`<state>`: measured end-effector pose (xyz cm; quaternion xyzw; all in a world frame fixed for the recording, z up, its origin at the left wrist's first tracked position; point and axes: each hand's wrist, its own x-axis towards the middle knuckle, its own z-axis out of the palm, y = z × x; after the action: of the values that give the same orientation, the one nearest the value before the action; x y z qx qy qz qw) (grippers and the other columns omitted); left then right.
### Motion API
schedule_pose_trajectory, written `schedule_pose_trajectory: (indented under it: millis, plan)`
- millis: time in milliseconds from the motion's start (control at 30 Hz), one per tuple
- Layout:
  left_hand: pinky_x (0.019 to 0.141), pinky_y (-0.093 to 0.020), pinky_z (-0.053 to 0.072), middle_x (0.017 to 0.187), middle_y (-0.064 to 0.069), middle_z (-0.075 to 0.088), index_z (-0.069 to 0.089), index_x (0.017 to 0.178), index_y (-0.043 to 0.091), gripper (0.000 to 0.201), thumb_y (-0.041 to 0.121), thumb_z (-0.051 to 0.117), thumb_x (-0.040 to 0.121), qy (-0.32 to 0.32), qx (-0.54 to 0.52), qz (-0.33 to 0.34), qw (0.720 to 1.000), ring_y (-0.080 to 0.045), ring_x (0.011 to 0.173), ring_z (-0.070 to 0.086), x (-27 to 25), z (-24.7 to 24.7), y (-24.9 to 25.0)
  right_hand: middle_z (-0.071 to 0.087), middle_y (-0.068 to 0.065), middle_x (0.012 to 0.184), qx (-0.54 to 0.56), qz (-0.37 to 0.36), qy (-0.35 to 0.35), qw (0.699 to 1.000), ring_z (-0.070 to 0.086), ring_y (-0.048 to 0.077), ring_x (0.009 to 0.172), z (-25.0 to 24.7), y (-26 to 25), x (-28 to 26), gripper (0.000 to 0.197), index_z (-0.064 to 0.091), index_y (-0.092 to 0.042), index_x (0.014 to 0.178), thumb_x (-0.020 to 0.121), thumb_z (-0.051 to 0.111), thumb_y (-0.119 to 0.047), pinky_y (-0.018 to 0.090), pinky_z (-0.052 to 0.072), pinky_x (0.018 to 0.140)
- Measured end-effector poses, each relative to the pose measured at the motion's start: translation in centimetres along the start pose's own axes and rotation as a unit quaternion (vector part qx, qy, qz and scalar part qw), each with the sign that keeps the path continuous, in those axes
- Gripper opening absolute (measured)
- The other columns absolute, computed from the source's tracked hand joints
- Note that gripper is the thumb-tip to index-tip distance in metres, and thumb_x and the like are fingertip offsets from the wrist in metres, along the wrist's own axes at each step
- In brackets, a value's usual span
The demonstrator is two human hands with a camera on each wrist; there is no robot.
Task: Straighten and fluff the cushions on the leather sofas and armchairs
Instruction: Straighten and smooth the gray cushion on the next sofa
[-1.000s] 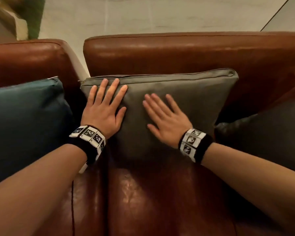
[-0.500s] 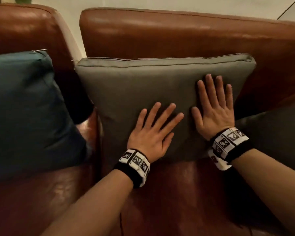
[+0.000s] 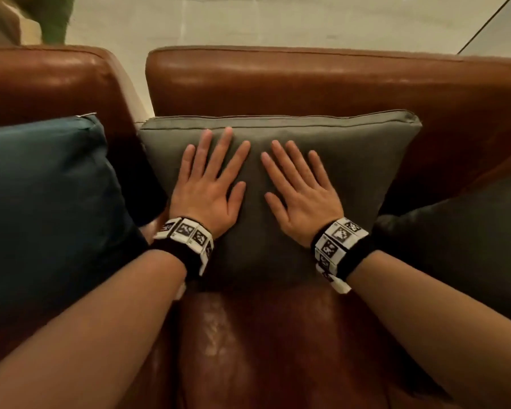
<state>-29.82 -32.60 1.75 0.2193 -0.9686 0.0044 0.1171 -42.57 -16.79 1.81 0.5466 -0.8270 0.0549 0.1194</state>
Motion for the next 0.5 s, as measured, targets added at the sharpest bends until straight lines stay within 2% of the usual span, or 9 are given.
schedule_pose_trajectory:
  millis: [100, 167, 233, 267, 333, 400, 500]
  plan:
    - [0.121, -0.046, -0.001, 0.164, -0.001, 0.005, 0.007, 0.155, 0.03, 0.067, 0.048, 0.029, 0.094, -0.018, 0.021, -0.054, 0.998, -0.028, 0.151, -0.001, -0.6, -0.3, -4.2, 0.006, 0.001, 0.165, 0.013, 0.139, -0.006, 0.99, -0.001, 0.019, 0.152, -0.6, 6.1, -0.1, 0.066, 0.011, -0.025, 0.156, 0.098, 0.03, -0.049, 0.044, 0.0, 0.122]
    - [0.121, -0.048, -0.002, 0.164, -0.002, 0.001, 0.006, 0.155, 0.028, 0.068, 0.049, 0.027, 0.094, -0.022, 0.016, -0.076, 0.997, -0.029, 0.15, -0.004, -1.1, -1.3, -4.2, 0.006, 0.002, 0.165, 0.026, 0.227, -0.005, 0.974, -0.002, 0.019, 0.152, -1.1, 8.9, -0.8, 0.067, 0.009, -0.024, 0.156, 0.098, 0.025, -0.052, 0.048, 0.001, 0.122]
    - [0.121, -0.049, -0.003, 0.164, -0.002, -0.003, 0.005, 0.155, 0.029, 0.067, 0.049, 0.025, 0.095, -0.012, 0.018, -0.043, 0.999, -0.031, 0.15, -0.008, -0.7, -2.2, -2.7, 0.004, 0.003, 0.165, 0.027, 0.253, -0.008, 0.967, -0.003, 0.02, 0.152, -1.6, 8.8, -0.6, 0.067, 0.007, -0.021, 0.156, 0.098, 0.021, -0.051, 0.05, 0.002, 0.122]
    - [0.121, -0.049, -0.003, 0.164, -0.002, -0.002, 0.006, 0.155, 0.03, 0.064, 0.048, 0.024, 0.095, -0.011, 0.021, -0.007, 1.0, -0.031, 0.15, -0.007, -0.1, -2.6, -2.1, 0.003, 0.004, 0.165, 0.026, 0.238, -0.004, 0.971, -0.003, 0.021, 0.152, -1.7, 7.7, -0.2, 0.067, 0.007, -0.02, 0.156, 0.098, 0.022, -0.049, 0.05, 0.001, 0.122]
    - [0.121, -0.05, 0.002, 0.163, -0.002, 0.007, 0.01, 0.154, 0.032, 0.059, 0.045, 0.021, 0.098, -0.023, 0.033, 0.045, 0.998, -0.033, 0.15, 0.001, 1.2, -2.9, -1.7, 0.008, 0.005, 0.165, 0.016, 0.141, 0.012, 0.99, 0.001, 0.023, 0.152, -1.7, 4.1, 0.3, 0.065, 0.011, -0.019, 0.156, 0.099, 0.026, -0.045, 0.05, 0.003, 0.121]
    - [0.121, -0.05, 0.007, 0.162, -0.003, 0.017, 0.013, 0.154, 0.032, 0.055, 0.042, 0.019, 0.1, -0.046, 0.024, 0.039, 0.998, -0.034, 0.149, 0.011, 1.8, -2.7, -2.1, 0.018, 0.006, 0.163, -0.001, -0.015, 0.024, 1.0, 0.011, 0.025, 0.151, -0.1, -0.5, -1.1, 0.06, 0.022, -0.019, 0.155, 0.101, 0.032, -0.041, 0.051, 0.008, 0.121]
    - [0.121, -0.049, 0.009, 0.161, -0.002, 0.022, 0.015, 0.153, 0.032, 0.053, 0.041, 0.019, 0.101, -0.054, 0.011, 0.034, 0.998, -0.033, 0.149, 0.014, 1.9, -2.0, -2.8, 0.025, 0.003, 0.16, -0.026, -0.198, 0.001, 0.98, 0.02, 0.023, 0.149, 4.7, -5.6, -5.5, 0.055, 0.029, -0.024, 0.153, 0.1, 0.04, -0.034, 0.047, 0.011, 0.122]
